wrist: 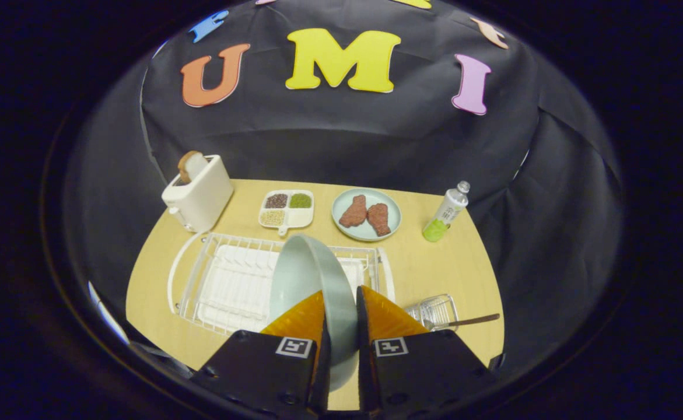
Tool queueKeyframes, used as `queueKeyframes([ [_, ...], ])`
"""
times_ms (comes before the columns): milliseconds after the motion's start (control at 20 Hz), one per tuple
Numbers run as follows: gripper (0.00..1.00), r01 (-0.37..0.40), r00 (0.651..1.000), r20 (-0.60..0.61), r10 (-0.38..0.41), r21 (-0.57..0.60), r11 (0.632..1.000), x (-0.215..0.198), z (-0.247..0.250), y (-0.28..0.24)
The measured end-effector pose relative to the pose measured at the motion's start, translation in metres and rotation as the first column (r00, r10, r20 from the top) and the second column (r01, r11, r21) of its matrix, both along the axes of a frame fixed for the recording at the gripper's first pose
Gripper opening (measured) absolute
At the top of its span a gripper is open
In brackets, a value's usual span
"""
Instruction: Take the plate from the dish rack, then take the spoon from the basket and place it into the plate.
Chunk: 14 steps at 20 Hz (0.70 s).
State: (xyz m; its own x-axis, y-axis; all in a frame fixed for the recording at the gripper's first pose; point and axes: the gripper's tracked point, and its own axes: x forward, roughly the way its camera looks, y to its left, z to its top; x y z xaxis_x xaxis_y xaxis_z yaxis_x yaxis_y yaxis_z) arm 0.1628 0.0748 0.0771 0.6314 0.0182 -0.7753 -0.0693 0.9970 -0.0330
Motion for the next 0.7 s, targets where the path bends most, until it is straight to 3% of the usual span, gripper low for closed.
queueKeyframes([
  [400,0.25,0.015,0.999,-0.047,-0.009,0.138,0.99,-0.097,-0.058,-0.018],
  [700,0.25,0.053,0.986,-0.164,-0.02,0.198,0.979,-0.134,-0.129,-0.023],
])
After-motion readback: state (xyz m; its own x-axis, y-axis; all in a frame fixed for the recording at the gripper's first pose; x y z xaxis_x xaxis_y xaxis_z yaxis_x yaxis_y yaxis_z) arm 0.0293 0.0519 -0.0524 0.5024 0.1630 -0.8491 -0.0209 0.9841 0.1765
